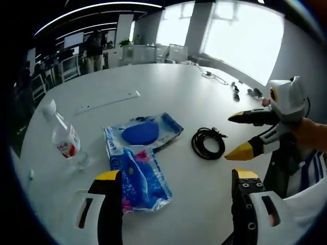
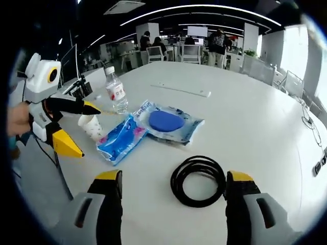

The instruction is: Arrange the tabletop items into an orderly group along one side of the table until the central work area is clear of visible clutter.

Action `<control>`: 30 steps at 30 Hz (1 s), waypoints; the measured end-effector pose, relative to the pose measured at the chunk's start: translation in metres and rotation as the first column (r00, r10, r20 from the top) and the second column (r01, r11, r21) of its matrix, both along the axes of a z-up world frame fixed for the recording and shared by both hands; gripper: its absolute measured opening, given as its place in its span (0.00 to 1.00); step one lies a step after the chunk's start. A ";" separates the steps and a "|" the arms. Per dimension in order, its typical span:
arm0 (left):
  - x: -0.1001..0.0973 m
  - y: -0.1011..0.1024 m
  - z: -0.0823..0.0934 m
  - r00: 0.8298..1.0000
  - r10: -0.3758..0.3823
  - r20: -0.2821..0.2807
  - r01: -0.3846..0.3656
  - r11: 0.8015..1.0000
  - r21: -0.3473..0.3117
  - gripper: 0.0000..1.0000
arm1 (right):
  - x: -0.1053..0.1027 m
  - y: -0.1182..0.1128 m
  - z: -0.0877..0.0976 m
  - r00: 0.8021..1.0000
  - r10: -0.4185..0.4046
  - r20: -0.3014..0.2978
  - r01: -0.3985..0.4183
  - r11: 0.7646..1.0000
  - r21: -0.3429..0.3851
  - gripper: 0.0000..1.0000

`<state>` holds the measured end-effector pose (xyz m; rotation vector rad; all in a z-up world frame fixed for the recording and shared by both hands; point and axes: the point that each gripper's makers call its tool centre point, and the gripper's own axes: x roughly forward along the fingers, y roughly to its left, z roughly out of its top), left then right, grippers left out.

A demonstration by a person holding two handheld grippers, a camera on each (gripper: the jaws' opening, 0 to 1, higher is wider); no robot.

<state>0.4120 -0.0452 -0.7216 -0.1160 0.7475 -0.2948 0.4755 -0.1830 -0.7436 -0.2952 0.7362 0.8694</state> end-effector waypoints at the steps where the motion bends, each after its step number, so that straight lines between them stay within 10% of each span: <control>1: -0.004 0.004 0.000 1.000 0.005 0.001 -0.005 1.000 0.000 0.85 | -0.002 0.001 0.000 1.000 0.000 -0.003 0.000 1.000 0.001 0.82; 30: -0.056 0.070 0.010 0.998 0.058 0.000 -0.058 0.998 -0.002 0.84 | -0.024 -0.024 0.009 1.000 -0.012 -0.010 0.012 1.000 -0.022 0.81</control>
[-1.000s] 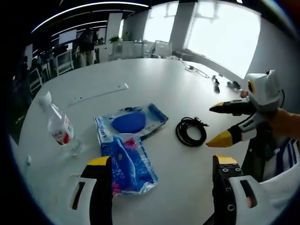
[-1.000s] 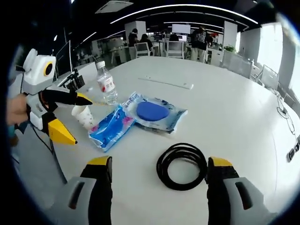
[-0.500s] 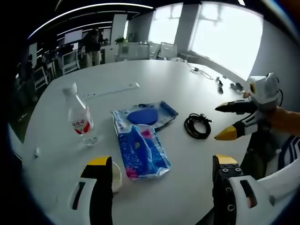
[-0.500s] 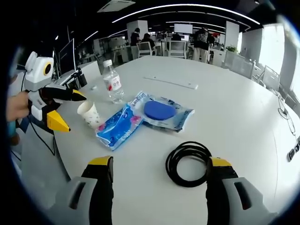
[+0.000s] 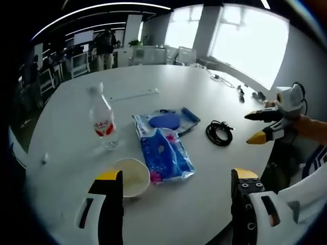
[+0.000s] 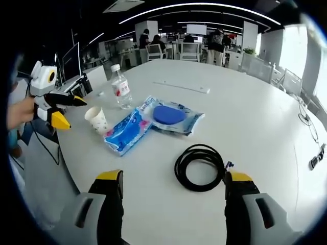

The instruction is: Arrange the tabletop items into an orderly group along one side of the table until the central work area is clear of visible clutter.

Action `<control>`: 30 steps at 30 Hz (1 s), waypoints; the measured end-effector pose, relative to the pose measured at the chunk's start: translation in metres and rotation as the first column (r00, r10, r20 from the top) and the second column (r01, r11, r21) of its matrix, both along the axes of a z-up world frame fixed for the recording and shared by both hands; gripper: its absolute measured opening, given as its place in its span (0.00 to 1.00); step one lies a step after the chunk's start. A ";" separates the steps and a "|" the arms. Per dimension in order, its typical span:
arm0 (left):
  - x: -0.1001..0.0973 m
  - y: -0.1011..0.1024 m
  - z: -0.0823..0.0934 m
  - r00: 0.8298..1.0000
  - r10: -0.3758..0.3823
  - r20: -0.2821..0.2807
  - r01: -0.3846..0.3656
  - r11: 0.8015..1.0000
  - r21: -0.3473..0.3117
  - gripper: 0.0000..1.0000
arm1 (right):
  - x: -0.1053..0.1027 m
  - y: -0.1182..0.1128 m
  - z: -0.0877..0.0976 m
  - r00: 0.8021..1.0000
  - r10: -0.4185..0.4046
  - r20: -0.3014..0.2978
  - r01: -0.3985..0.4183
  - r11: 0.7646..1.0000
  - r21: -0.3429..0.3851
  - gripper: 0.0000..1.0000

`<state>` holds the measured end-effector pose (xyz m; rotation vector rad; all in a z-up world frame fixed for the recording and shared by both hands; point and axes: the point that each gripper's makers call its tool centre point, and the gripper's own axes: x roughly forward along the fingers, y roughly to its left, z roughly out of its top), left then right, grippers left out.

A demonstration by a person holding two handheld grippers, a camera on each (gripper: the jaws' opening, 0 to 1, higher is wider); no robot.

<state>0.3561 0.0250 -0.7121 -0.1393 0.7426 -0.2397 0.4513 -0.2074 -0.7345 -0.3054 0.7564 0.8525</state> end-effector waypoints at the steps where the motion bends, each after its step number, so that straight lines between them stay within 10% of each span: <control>1: -0.002 0.002 0.000 1.000 0.002 -0.001 -0.002 1.000 0.000 0.84 | -0.001 -0.001 0.000 1.000 0.000 -0.001 0.000 1.000 0.000 0.80; 30: -0.039 0.043 -0.015 0.995 0.087 -0.051 -0.089 0.995 -0.039 0.83 | -0.017 -0.048 0.001 0.998 -0.054 -0.029 0.054 0.999 -0.001 0.80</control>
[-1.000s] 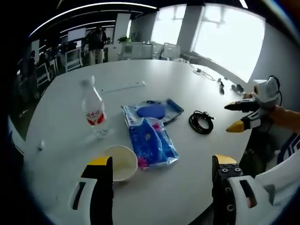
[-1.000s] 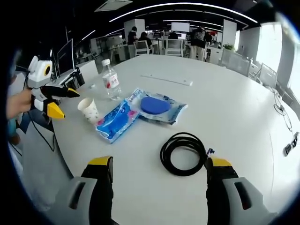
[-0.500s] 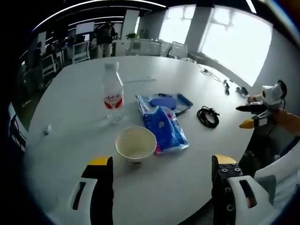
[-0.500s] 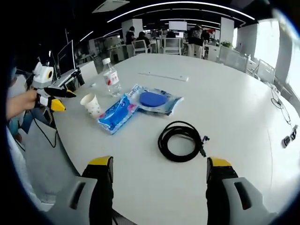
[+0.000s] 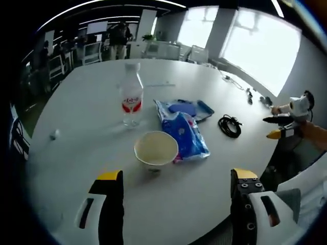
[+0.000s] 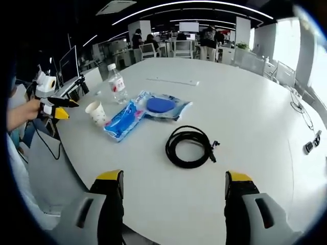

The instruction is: Arrange the tabletop items into an orderly group along one side of the table until the central work area is clear of visible clutter.

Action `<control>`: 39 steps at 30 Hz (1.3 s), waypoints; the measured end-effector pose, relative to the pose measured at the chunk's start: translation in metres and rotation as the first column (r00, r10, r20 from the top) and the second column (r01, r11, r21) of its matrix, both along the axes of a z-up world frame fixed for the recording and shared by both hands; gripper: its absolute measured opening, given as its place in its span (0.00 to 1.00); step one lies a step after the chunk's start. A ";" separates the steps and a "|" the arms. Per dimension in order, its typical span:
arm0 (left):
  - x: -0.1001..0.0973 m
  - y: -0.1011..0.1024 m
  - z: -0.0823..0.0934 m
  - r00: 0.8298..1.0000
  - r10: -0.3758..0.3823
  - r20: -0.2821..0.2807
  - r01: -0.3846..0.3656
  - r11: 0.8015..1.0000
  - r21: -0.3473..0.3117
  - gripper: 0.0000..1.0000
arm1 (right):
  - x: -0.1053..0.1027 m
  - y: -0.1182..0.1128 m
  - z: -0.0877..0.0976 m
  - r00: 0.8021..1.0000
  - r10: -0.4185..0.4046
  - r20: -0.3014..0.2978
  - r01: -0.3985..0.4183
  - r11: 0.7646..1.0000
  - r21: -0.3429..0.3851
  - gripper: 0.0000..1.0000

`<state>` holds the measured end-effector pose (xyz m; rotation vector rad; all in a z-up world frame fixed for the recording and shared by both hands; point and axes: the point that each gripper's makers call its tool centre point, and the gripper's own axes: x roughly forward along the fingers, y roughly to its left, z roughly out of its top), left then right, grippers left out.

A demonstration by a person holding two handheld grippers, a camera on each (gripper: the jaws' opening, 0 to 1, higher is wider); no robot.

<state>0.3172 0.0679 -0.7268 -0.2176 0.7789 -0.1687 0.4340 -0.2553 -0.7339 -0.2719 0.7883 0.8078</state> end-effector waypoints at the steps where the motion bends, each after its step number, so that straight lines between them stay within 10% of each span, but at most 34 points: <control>1: 0.000 0.000 -0.001 1.000 0.002 -0.002 -0.002 1.000 -0.001 0.83 | 0.000 0.001 0.000 1.000 0.000 -0.002 0.000 1.000 0.001 0.80; 21: -0.008 -0.044 -0.013 0.998 0.055 -0.026 -0.056 0.997 -0.055 0.80 | 0.023 0.051 0.001 0.985 0.169 0.025 -0.168 0.985 -0.025 0.79; 39: 0.006 -0.083 -0.027 0.985 0.163 -0.051 -0.169 0.978 -0.122 0.77 | 0.051 0.111 0.005 0.927 0.372 0.049 -0.371 0.928 -0.024 0.78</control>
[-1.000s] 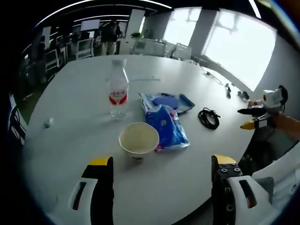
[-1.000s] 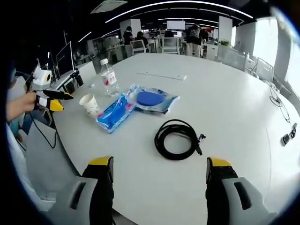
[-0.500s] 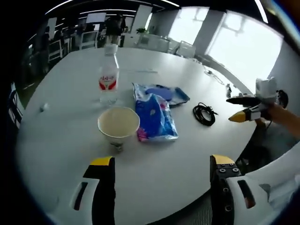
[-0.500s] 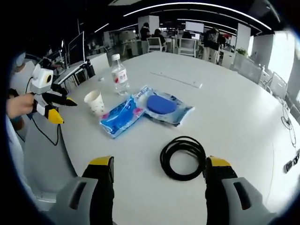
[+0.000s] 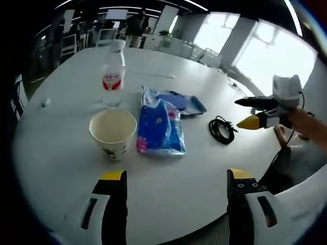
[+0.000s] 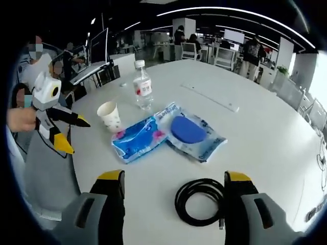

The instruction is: Arrange the tabletop items into an orderly group along one side of the table until the central work area is clear of visible clutter.

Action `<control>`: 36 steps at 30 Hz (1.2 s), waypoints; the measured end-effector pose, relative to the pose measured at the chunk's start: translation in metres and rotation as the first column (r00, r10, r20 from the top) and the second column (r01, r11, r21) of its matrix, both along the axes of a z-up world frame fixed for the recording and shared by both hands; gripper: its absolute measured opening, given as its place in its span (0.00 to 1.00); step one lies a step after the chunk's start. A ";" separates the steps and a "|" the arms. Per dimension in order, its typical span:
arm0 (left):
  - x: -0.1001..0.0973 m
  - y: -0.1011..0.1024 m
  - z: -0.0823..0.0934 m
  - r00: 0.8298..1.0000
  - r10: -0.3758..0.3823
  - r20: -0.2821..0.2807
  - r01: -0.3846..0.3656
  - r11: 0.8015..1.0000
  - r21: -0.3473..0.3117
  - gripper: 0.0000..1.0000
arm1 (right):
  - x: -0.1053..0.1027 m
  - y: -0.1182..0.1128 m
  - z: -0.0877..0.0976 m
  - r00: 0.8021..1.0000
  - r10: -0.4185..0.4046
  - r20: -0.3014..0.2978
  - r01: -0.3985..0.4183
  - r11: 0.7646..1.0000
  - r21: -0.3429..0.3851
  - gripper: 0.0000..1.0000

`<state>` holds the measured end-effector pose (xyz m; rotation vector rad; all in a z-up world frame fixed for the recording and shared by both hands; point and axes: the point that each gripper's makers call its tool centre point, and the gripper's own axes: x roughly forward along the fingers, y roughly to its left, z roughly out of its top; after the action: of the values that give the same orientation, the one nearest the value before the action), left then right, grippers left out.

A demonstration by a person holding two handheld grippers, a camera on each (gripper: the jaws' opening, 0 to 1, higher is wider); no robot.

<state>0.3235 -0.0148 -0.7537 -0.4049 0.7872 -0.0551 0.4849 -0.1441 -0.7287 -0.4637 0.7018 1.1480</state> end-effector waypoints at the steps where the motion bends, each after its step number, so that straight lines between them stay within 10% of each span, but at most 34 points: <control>1: 0.001 -0.003 -0.003 1.000 0.012 -0.007 -0.012 1.000 -0.012 0.77 | 0.002 0.003 -0.001 1.000 0.014 0.000 -0.014 1.000 -0.002 0.78; 13: 0.032 -0.020 -0.020 0.981 0.191 -0.035 -0.194 0.972 -0.133 0.73 | 0.020 0.046 -0.011 0.987 0.160 0.005 -0.160 0.987 -0.006 0.75; 36: 0.057 -0.017 -0.030 0.962 0.265 -0.061 -0.272 0.950 -0.155 0.71 | 0.021 0.108 -0.021 0.950 0.312 0.007 -0.312 0.950 -0.002 0.74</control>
<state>0.3806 -0.0320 -0.7833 -0.6669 0.7631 0.1451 0.5057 -0.0361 -0.7500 -0.5945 0.6365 1.4427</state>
